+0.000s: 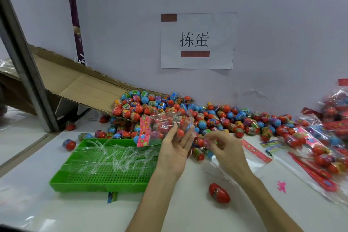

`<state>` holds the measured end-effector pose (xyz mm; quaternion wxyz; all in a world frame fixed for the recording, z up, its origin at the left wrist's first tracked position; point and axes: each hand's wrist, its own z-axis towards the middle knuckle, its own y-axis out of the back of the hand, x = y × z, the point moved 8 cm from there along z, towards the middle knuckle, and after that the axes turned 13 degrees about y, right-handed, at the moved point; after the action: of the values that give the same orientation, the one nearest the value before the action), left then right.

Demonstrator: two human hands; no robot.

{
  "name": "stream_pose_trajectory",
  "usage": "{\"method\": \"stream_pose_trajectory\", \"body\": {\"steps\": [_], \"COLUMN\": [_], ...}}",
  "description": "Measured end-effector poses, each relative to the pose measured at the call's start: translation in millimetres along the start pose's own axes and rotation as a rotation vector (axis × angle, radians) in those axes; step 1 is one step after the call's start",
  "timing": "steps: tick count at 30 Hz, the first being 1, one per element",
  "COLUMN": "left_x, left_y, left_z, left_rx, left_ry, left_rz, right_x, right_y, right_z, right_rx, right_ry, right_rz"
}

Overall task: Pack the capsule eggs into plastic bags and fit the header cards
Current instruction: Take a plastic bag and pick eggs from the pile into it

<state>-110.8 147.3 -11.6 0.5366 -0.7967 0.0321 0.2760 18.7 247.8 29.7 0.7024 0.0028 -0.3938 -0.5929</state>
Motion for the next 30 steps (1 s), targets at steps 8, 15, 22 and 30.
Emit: {"method": "stream_pose_trajectory", "body": {"steps": [8,15,22,30], "left_x": [3,1,9,25], "left_y": [-2,0,-2,-15], "left_z": [-3,-2,2,-2], "left_rx": [-0.001,-0.008,-0.019,0.112], "left_ry": [0.028,0.017,0.042,0.135], "left_rz": [-0.067,0.004,0.168,0.351], "right_x": [3,15,39,33], "right_y": [-48,1,15,15], "right_z": [-16,-3,0,-1], "right_rx": [0.442,-0.126,-0.271,-0.267], "right_ry": [0.042,0.052,0.263,0.208], "right_rz": [-0.196,0.035,0.038,0.006]}}
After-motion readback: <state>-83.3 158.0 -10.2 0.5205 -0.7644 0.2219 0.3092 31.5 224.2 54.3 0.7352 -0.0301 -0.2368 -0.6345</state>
